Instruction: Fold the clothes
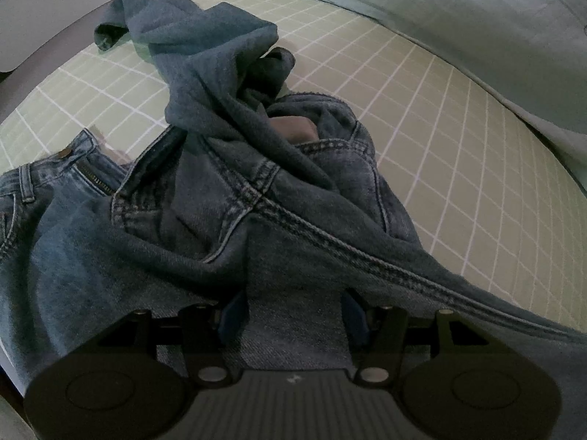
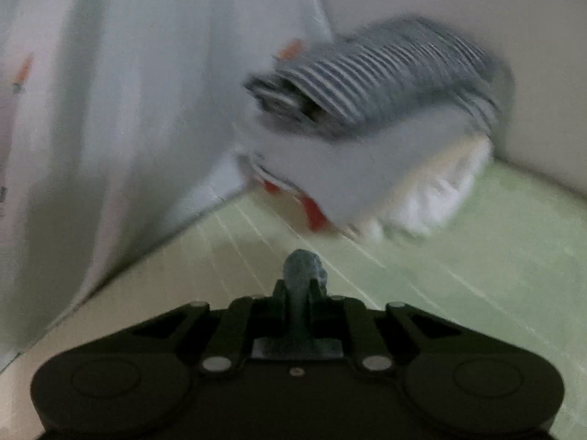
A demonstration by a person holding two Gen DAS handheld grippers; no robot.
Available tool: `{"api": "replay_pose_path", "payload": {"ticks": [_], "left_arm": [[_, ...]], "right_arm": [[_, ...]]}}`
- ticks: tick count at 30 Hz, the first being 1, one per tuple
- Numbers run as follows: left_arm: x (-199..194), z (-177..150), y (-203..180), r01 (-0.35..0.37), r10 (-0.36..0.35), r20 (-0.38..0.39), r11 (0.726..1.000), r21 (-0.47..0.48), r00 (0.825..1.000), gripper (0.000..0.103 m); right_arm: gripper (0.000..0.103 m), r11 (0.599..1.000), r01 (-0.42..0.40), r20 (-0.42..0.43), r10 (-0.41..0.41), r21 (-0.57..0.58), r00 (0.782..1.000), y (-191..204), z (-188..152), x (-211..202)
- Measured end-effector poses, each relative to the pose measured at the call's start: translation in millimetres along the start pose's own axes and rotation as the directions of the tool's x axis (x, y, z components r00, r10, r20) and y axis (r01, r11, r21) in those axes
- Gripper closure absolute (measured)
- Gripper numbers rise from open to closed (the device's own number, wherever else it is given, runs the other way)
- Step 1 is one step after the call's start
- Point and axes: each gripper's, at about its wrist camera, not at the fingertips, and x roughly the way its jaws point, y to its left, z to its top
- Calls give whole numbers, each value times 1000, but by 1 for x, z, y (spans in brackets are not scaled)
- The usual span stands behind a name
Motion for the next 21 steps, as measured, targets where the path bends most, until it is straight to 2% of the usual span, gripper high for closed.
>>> {"api": "replay_pose_path", "payload": {"ticks": [2, 3, 4, 6, 7, 9, 12, 14, 16, 19, 21], "left_arm": [[1, 0, -1, -4, 4, -1, 1000, -1, 1000, 42], [1, 0, -1, -6, 6, -2, 1000, 0, 1000, 42], [1, 1, -2, -8, 8, -3, 1000, 1, 1000, 42], [1, 2, -6, -10, 10, -3, 1000, -7, 1000, 42], [1, 2, -6, -6, 6, -1, 1000, -12, 1000, 42], [1, 2, -6, -1, 1, 3, 1000, -15, 1000, 42], [0, 1, -5, 2, -2, 9, 1000, -13, 1000, 41], [0, 1, -5, 8, -8, 11, 1000, -12, 1000, 41], [-1, 1, -4, 16, -16, 12, 1000, -18, 1000, 41], [-6, -1, 0, 34, -34, 18, 999, -24, 999, 41], [-13, -4, 5, 49, -49, 25, 999, -24, 999, 41]], "right_arm": [[80, 996, -5, 6, 5, -93, 1000, 19, 0, 12], [59, 987, -1, -20, -2, -163, 1000, 29, -1, 19], [51, 971, 2, -53, -15, -237, 998, 39, -2, 26], [48, 970, 23, -49, -36, -240, 998, 33, -5, 21], [35, 972, 35, -42, -46, -232, 998, 28, -6, 16], [26, 975, 59, -29, -67, -216, 997, 18, -9, 8], [26, 981, 134, -34, -140, -140, 990, -13, -15, 2], [30, 973, 215, -75, -221, -79, 972, -45, -24, 4], [36, 964, 266, -135, -267, -25, 954, -72, -33, 7], [38, 967, 245, -210, -226, 70, 951, -96, -48, 7], [37, 971, 225, -195, -206, 76, 959, -96, -55, 3]]}}
